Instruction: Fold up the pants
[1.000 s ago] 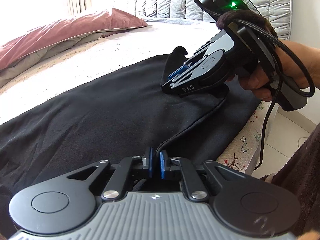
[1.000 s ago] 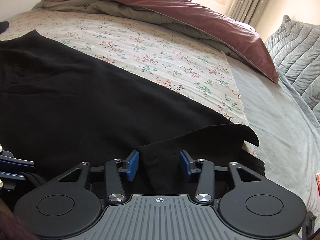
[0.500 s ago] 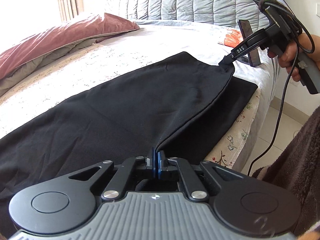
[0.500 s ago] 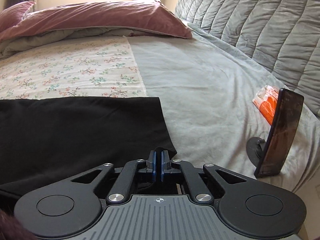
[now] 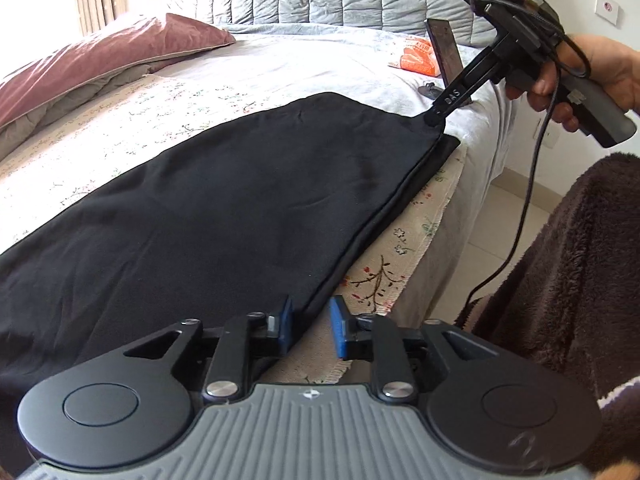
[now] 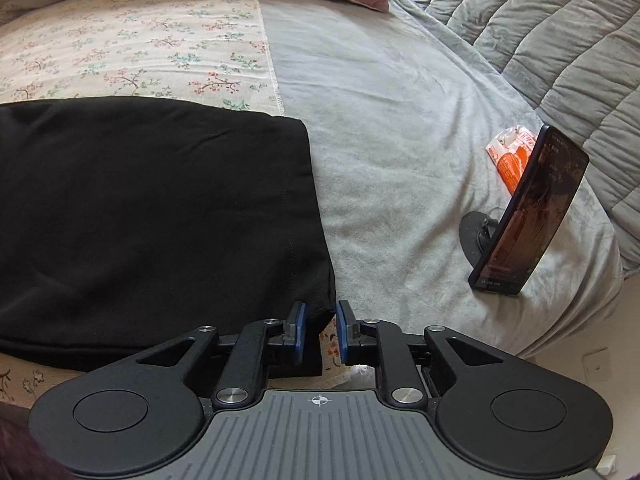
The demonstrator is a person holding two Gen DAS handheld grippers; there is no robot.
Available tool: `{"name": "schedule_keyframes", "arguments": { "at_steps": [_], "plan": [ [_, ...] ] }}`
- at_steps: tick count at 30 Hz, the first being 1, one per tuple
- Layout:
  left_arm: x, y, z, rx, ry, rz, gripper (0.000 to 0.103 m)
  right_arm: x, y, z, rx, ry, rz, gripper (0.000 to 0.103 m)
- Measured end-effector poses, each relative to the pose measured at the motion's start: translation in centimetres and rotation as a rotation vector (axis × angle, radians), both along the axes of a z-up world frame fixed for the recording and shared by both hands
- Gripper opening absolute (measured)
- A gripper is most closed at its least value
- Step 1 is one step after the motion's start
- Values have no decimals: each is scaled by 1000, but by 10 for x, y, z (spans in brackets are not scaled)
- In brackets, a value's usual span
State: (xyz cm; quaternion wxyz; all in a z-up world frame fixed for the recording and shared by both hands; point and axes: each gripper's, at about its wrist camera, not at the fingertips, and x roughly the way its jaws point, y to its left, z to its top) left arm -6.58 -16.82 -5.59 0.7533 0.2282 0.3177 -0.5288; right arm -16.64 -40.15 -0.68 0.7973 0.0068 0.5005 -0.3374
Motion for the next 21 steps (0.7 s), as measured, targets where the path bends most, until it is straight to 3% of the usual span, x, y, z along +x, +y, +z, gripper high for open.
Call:
{"name": "schedule_keyframes", "arguments": {
  "at_steps": [1,3,9,15,21],
  "plan": [
    [0,4,3,-19,10,9,56,1,2,5,7,-26,8,48],
    [3,14,9,-47,-5,48,73,5,8,15,20,-73,36,60],
    [24,61,24,-56,-50,281,92,39,43,34,33,-153,157,71],
    [61,130,28,-45,-27,563,97,74,91,28,113,-246,350,80],
    [91,196,30,-10,-16,773,100,111,139,9,129,-217,496,82]
  ]
}}
